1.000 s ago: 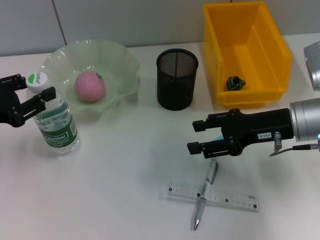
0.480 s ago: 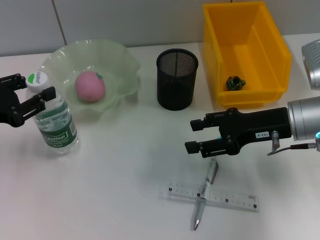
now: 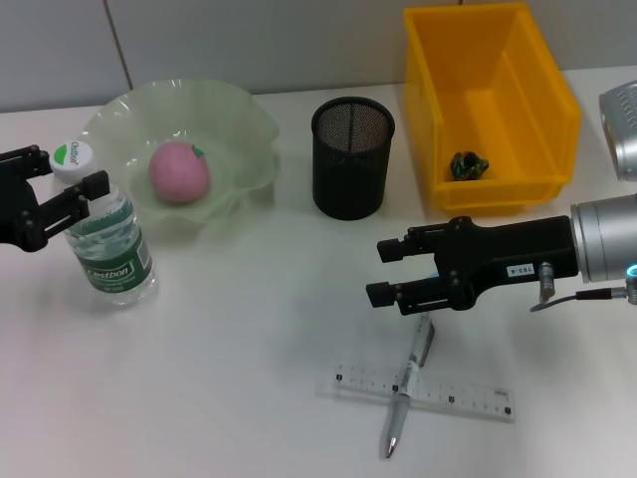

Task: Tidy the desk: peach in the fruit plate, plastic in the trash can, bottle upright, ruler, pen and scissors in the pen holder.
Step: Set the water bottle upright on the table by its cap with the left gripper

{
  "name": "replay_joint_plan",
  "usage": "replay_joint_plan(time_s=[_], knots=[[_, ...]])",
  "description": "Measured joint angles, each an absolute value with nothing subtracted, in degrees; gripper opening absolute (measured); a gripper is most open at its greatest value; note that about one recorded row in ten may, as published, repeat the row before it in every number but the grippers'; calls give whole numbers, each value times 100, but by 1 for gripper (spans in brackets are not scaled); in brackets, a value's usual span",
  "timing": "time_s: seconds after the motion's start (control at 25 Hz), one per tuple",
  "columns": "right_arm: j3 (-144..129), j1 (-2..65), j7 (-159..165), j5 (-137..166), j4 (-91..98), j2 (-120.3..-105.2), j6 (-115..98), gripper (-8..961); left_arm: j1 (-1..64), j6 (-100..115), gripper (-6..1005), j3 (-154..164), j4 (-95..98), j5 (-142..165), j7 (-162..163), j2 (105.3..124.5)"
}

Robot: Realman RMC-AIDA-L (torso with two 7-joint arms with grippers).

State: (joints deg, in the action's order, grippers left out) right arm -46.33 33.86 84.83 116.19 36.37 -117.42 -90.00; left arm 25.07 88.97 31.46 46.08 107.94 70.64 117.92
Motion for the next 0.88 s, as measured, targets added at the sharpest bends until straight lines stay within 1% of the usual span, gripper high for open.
replay_joint_plan(time_s=[0.88], knots=[[-4631,3348,8486,11610,3629,-11726,-8994,710,2543,8717,441,3187,4396,10735,6993,11813]])
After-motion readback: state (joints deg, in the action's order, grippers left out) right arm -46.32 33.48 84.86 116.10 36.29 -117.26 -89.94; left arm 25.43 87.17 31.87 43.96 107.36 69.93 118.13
